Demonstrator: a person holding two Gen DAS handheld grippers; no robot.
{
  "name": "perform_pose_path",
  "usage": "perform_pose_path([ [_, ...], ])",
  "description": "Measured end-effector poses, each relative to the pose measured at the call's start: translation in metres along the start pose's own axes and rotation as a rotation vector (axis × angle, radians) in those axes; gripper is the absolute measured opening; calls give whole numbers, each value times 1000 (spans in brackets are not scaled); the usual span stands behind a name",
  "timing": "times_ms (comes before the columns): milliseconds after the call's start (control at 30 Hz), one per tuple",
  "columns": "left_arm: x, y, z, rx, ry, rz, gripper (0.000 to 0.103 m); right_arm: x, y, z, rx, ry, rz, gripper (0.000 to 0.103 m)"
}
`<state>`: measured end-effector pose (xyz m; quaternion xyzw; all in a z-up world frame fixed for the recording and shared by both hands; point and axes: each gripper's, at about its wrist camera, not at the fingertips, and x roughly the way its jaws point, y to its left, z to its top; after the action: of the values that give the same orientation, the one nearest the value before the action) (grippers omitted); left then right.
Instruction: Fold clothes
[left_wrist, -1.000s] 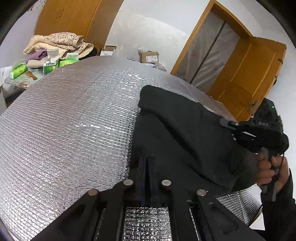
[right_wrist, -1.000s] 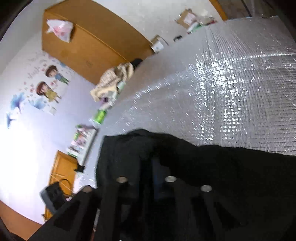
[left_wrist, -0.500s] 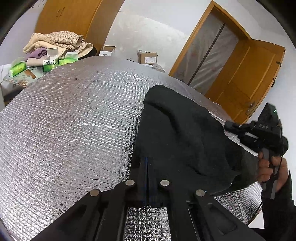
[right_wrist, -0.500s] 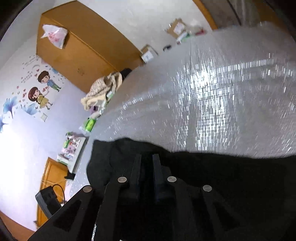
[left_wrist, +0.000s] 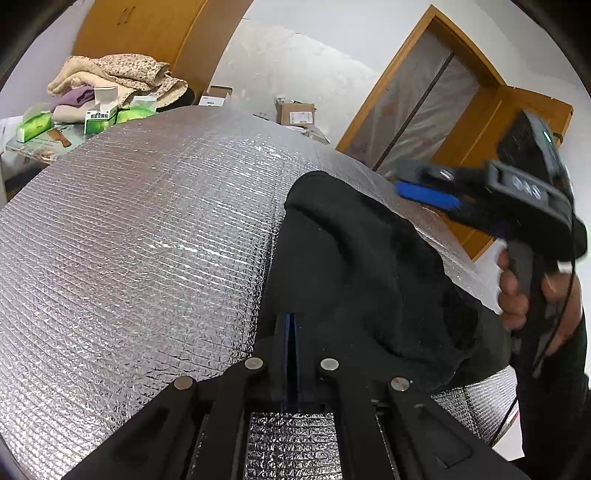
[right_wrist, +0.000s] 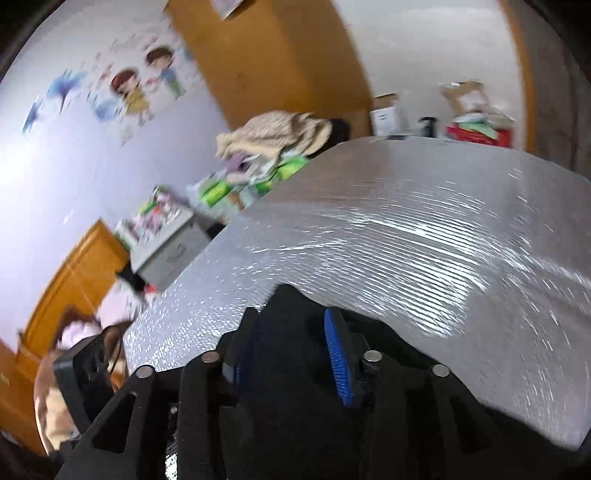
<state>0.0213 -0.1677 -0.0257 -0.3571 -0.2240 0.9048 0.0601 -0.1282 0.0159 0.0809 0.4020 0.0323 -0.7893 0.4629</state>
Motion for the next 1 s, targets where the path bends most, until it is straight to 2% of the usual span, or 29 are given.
perform_pose_path([
  [100, 0, 0, -1, 11, -6, 1, 2, 26, 10, 13, -63, 57, -14, 43],
  [167, 0, 1, -1, 16, -8, 2, 2, 50, 9, 20, -78, 124, -36, 42],
  [200, 0, 1, -1, 18, -9, 2, 2, 60, 5, 21, -73, 163, -35, 39],
  [233, 0, 1, -1, 20, -10, 1, 2, 69, 0, 20, -59, 195, -28, 11],
  [267, 0, 1, -1, 22, -10, 1, 1, 77, -4, 18, -48, 222, -27, 6],
  [367, -1, 0, -4, 40, -18, 4, 1, 85, -14, 17, -28, 231, -33, 5],
  [500, -4, -1, -10, 52, -37, 2, 1, 87, -43, 22, 70, 200, -49, 5],
  [633, -5, 3, -9, 50, -41, -10, 1, 98, -63, 14, 115, 215, -52, 5],
  [767, -5, 5, -9, 47, -45, -25, 1, 95, -70, 17, 163, 194, -8, 8],
  [900, -5, 9, -9, 38, -46, -43, 1, 59, -61, 19, 143, 98, 8, 12],
  [1000, -5, 8, -10, 39, -49, -42, 1, 25, -53, 3, 132, 29, 68, 12],
])
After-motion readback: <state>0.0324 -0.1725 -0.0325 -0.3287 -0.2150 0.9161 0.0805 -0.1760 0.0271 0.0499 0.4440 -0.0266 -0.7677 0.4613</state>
